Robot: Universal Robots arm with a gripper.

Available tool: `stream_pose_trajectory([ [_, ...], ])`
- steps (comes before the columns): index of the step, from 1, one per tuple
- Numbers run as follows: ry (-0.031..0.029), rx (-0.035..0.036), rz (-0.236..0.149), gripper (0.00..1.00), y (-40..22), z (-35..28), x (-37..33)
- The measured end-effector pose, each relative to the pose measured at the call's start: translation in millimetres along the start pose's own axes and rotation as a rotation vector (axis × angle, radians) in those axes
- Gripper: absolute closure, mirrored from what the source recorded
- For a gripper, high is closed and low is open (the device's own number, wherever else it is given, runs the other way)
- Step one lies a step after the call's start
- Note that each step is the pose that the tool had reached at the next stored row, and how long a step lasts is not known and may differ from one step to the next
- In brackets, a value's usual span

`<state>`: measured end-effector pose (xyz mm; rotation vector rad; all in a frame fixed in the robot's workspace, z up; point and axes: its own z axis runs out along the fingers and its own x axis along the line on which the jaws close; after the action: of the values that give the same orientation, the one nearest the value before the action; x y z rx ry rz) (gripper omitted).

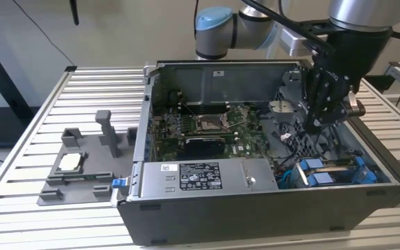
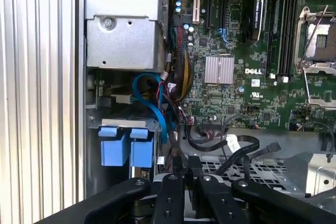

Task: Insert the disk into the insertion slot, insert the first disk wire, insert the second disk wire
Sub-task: 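Insert the second disk wire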

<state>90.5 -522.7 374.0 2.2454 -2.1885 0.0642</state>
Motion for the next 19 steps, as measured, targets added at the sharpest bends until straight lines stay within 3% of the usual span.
stream_pose_trajectory([
  [6,-0.0003,-0.0101,0.0,0.84,-5.3,5.7,11.7],
  [12,-0.0009,-0.0258,-0.001,0.84,-12.7,11.4,20.6],
  [19,-0.0066,-0.0355,-0.001,0.84,-22.7,16.5,30.4],
])
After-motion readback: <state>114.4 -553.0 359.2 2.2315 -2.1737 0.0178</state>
